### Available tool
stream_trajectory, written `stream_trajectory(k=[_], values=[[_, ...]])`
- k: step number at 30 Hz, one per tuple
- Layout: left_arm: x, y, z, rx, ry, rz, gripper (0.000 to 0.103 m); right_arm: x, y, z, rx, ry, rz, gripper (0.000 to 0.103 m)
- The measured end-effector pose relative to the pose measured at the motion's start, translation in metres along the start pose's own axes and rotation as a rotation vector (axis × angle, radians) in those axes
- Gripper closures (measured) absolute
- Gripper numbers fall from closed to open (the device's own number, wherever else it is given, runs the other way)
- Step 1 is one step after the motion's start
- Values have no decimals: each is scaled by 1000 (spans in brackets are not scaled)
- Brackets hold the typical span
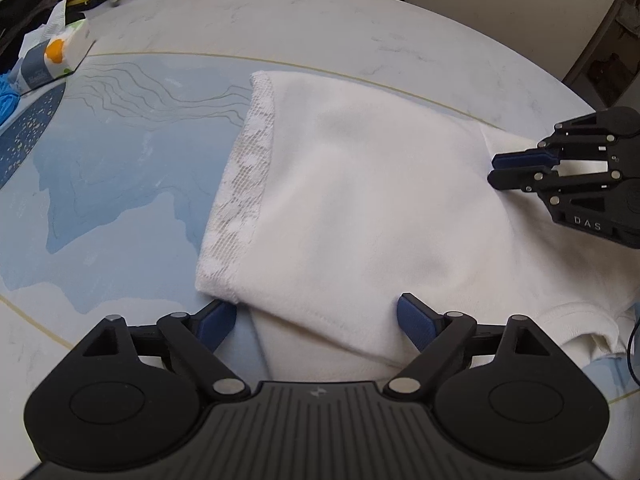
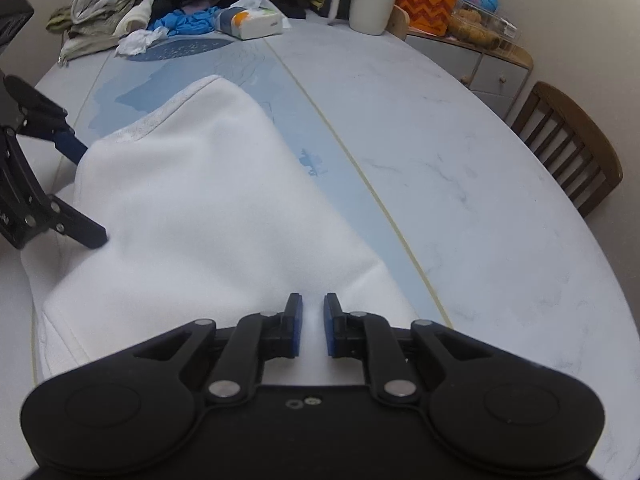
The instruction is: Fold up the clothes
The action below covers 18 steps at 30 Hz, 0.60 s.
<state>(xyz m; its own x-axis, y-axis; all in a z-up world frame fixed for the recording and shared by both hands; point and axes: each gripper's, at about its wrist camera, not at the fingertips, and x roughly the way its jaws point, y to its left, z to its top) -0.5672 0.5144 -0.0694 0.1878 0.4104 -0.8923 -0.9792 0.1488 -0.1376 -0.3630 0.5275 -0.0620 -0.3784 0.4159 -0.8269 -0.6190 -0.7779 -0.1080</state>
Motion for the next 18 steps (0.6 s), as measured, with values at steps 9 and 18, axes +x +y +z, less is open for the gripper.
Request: stream_trajectory(k=[9, 18], values=[[-11, 1, 3, -100, -54, -37, 78, -3, -1, -2, 29, -26, 0, 0], [-56, -31, 4, -6, -206, -44, 91, -62, 44, -22, -130, -65, 224, 0]])
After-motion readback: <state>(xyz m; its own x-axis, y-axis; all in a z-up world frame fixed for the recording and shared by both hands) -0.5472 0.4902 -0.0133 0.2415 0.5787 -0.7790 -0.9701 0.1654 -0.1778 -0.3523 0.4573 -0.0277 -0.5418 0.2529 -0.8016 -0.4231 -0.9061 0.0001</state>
